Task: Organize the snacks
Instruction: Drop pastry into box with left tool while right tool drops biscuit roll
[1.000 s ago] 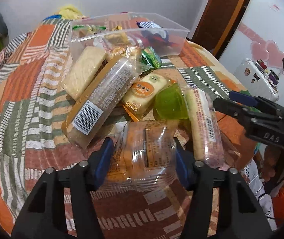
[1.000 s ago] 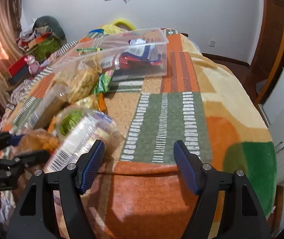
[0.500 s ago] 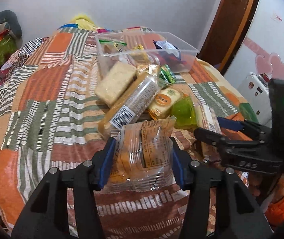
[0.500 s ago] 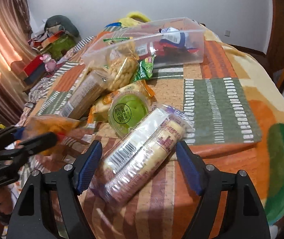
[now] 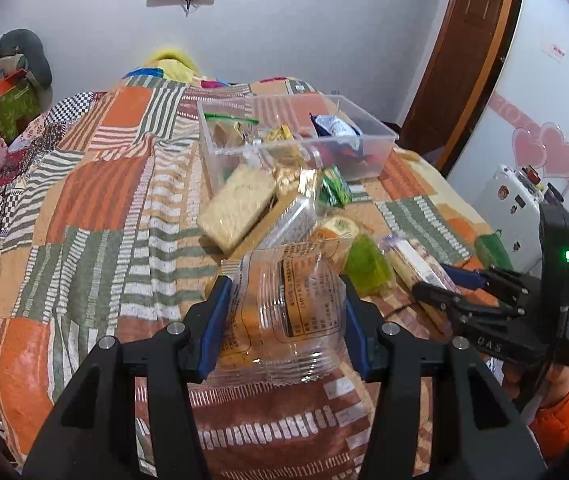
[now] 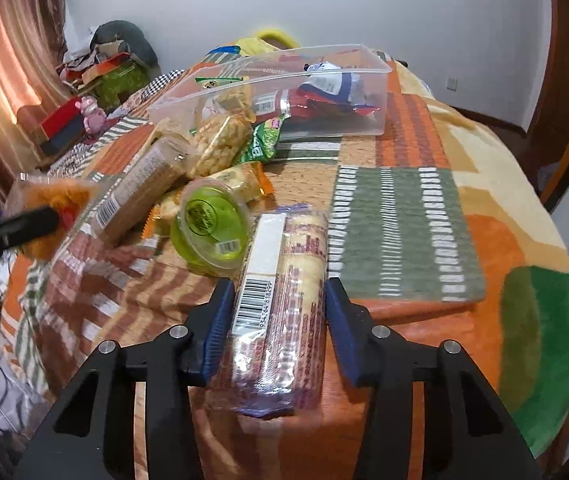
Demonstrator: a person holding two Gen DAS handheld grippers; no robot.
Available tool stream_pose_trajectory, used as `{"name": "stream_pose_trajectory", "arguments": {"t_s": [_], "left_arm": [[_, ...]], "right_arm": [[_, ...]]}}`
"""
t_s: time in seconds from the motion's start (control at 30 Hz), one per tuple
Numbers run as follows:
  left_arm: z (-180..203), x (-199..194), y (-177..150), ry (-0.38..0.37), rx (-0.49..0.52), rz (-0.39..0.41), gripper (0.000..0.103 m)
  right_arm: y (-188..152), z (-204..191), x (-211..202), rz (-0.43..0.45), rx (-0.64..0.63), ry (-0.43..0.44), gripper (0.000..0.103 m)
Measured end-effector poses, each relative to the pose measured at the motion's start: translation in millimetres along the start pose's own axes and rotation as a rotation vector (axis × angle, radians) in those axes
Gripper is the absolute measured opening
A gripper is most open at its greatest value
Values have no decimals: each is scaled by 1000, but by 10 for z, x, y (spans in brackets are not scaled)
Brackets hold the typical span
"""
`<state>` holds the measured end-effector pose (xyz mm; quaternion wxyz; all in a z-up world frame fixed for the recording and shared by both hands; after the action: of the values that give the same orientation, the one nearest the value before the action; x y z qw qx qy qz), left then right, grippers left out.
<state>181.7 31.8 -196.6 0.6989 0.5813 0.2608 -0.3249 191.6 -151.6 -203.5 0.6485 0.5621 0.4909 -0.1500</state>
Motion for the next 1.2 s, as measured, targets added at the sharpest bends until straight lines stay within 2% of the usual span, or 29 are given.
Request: {"name": "stream_pose_trajectory", "arguments": {"t_s": [0.27,0.6,0.97,1.2], "left_arm": [[-33,-48,392,10,-19,63,51],[-83,88,949,9,-30,119,51],[-281,453,1426,60,-33,133,51],[-384,785,1628,50,-46,99,51]], "right_arm": [[213,172,-245,77,35,-1,43],[926,202,-428,230,23,1,43],[1628,73,-180,308,6,41,43],[1900,-44,128,293,-23,49,43]]}}
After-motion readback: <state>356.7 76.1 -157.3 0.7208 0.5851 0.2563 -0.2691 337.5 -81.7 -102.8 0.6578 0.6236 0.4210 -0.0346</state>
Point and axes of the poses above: each gripper's, at about its wrist camera, not at the fingertips, and x roughly the way its jaws point, z to its right, y to its top, the point moved 7 cm from there along x, roughly the way its jaws point, and after that the axes turned 3 degrees about -z, right-handed, at the moved point
